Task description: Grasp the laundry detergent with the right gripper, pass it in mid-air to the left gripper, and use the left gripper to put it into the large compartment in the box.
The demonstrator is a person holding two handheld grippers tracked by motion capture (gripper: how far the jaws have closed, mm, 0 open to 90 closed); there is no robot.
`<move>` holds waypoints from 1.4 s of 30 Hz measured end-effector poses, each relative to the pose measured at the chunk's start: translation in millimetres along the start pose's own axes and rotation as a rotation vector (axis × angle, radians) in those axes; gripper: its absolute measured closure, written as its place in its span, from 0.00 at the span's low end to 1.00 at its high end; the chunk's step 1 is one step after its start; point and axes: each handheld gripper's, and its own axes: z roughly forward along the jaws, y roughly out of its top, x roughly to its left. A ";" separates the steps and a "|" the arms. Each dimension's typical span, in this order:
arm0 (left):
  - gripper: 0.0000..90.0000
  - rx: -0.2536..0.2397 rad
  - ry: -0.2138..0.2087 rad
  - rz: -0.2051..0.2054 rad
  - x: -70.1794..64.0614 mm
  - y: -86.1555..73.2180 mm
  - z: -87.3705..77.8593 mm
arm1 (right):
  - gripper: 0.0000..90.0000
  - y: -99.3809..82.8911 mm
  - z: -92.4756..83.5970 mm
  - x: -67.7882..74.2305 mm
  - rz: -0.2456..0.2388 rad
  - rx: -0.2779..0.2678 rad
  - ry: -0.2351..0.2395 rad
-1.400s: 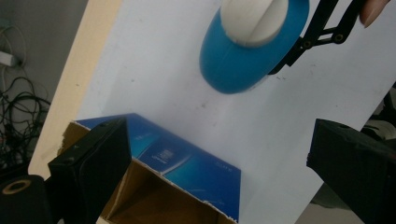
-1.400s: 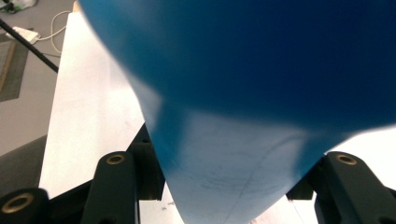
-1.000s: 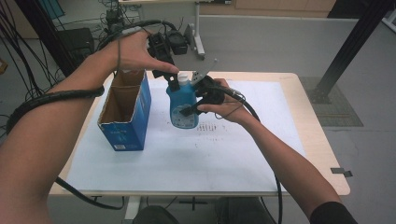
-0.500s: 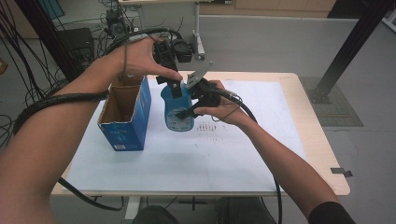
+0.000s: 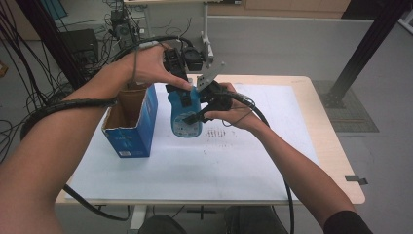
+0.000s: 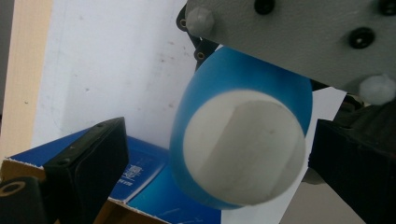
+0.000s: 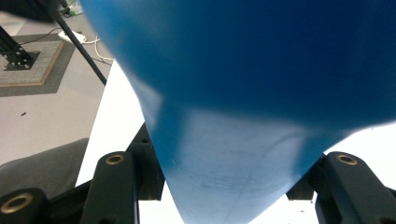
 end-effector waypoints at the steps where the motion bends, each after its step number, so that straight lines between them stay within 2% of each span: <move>1: 0.06 0.001 0.000 0.001 0.1 0.5 1.1 | 0.49 0.1 -0.4 0.5 0.002 0.000 0.001; 7: 0.06 0.007 -0.013 0.012 -0.1 3.0 4.6 | 0.49 0.9 -0.6 2.8 0.006 -0.005 0.022; 13: 0.06 -0.011 -0.031 0.000 -0.7 3.7 8.0 | 0.49 2.2 -0.8 1.2 -0.013 -0.031 0.025; 27: 0.06 0.006 -0.029 0.010 -3.1 8.1 9.8 | 0.49 3.4 -3.5 2.5 -0.026 -0.043 0.025; 42: 0.06 -0.012 -0.035 0.010 -2.3 11.6 7.0 | 0.49 2.6 -8.8 2.0 -0.009 -0.049 0.017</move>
